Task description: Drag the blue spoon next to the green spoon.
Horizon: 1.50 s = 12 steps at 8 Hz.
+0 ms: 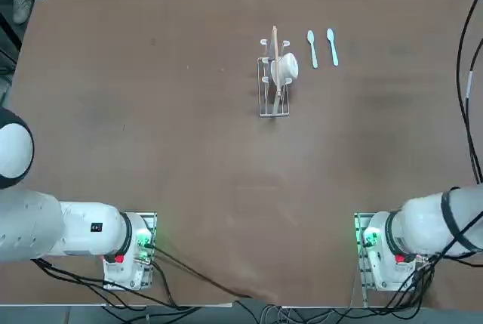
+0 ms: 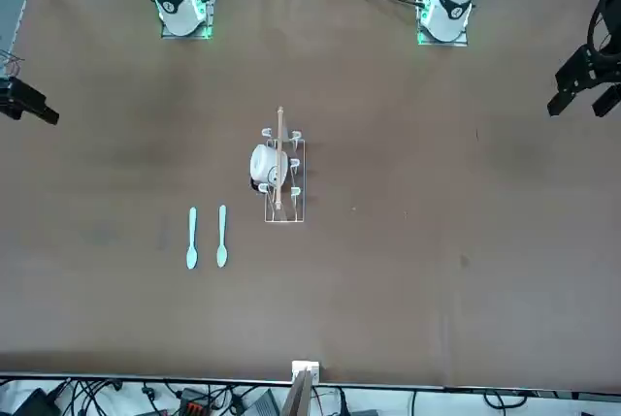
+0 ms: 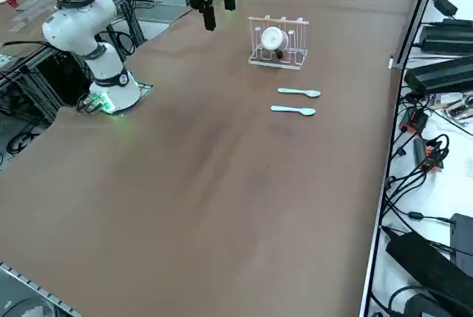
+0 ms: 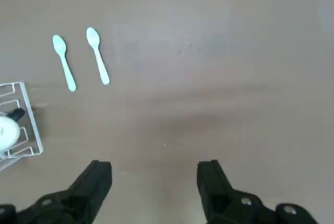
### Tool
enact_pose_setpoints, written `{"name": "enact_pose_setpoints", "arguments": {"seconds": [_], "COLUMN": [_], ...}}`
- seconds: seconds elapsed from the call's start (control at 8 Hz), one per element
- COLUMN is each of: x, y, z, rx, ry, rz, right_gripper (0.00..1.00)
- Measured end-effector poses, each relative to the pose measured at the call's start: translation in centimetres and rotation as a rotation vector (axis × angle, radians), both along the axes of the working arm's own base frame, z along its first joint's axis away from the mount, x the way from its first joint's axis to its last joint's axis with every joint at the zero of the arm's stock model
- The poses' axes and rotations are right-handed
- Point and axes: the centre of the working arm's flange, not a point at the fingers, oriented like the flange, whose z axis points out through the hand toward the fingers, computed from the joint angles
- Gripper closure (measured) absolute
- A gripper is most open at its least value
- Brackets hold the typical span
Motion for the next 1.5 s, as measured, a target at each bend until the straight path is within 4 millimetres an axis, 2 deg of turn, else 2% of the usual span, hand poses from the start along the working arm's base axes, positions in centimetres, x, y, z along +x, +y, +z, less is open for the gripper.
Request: {"name": "enact_pose_setpoints", "arguments": {"seconds": [0.12, 0.38, 1.5], "x": [-0.7, -1.9, -0.9], "y": [0.4, 1.2, 1.0], "z": [-0.6, -0.4, -1.0], "rx": [-0.003, -0.006, -0.018], "ry": [-0.016, -0.030, 0.011], "rz": [0.005, 0.017, 0.022], "right_gripper": [0.00, 0.00, 0.00]}}
